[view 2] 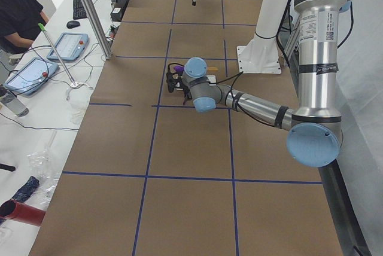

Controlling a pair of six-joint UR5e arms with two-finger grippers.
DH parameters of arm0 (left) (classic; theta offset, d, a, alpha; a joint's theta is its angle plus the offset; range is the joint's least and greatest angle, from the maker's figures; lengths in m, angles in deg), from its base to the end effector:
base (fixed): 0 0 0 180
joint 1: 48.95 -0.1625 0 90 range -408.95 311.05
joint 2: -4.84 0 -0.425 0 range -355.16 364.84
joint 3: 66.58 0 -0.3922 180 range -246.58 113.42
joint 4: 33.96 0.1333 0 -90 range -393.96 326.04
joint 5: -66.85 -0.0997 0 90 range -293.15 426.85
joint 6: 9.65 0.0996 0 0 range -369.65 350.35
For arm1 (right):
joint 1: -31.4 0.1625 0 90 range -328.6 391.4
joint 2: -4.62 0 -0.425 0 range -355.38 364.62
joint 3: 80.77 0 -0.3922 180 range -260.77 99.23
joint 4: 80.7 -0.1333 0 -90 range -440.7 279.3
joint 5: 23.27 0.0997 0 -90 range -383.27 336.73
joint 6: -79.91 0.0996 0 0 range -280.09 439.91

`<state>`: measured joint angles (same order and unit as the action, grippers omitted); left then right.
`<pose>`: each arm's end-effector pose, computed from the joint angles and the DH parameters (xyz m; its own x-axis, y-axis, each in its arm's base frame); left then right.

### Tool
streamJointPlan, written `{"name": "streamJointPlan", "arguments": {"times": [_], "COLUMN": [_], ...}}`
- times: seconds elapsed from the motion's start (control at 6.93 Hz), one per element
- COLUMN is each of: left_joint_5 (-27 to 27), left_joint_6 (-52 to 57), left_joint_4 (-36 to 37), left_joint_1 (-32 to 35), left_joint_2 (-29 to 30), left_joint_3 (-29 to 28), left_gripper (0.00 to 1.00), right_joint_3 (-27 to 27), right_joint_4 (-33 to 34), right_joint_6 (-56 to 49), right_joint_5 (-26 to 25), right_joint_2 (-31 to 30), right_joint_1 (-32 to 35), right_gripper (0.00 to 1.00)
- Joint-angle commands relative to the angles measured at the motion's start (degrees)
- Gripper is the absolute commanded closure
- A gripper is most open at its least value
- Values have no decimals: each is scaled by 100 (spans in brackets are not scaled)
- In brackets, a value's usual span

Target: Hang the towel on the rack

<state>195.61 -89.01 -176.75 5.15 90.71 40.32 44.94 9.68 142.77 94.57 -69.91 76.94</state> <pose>0.2145 -0.4173 0.4411 0.2934 -0.1597 -0.9426 0.2475 0.9650 -0.0865 -0.2816 -0.4109 0.2449 0.5662 0.0011 0.8243 -0.1341 0.9868 0.0908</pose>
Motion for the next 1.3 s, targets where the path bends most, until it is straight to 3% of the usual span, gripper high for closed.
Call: {"name": "streamJointPlan", "arguments": {"times": [0.0, 0.14, 0.43, 0.58, 0.72, 0.87, 1.01, 1.15], "left_joint_5": [0, 8, 8, 8, 8, 61, 522, 866], "left_joint_6": [1648, 3166, 5534, 6816, 7821, 8057, 8059, 8051], "left_joint_4": [-48, -13, 397, 1419, 2699, 4600, 5785, 5867], "left_joint_1": [74, 570, 1571, 2343, 3003, 3610, 4042, 4099], "left_joint_2": [-375, -517, -712, -642, -128, 599, 920, 836], "left_joint_3": [-264, -605, -863, -838, -811, -663, -601, -696], "left_gripper": [0, 0, 0, 0, 0, 0, 0, 0], "right_joint_3": [-20, -89, -858, -1394, -1948, -2284, -2313, -2557], "right_joint_4": [-12, -12, 23, 41, -3, 5, 14, -29], "right_joint_6": [-541, -1634, -3645, -4737, -5487, -6156, -6215, -6241], "right_joint_5": [73, 125, 1314, 1486, 1497, 1497, 1436, 1392], "right_joint_2": [-916, -1462, -1826, -1845, -1836, -1793, -1792, -1819], "right_joint_1": [655, 1189, 2680, 3175, 3580, 3872, 3875, 3883], "right_gripper": [0, 0, 0, 0, 0, 0, 0, 0]}}
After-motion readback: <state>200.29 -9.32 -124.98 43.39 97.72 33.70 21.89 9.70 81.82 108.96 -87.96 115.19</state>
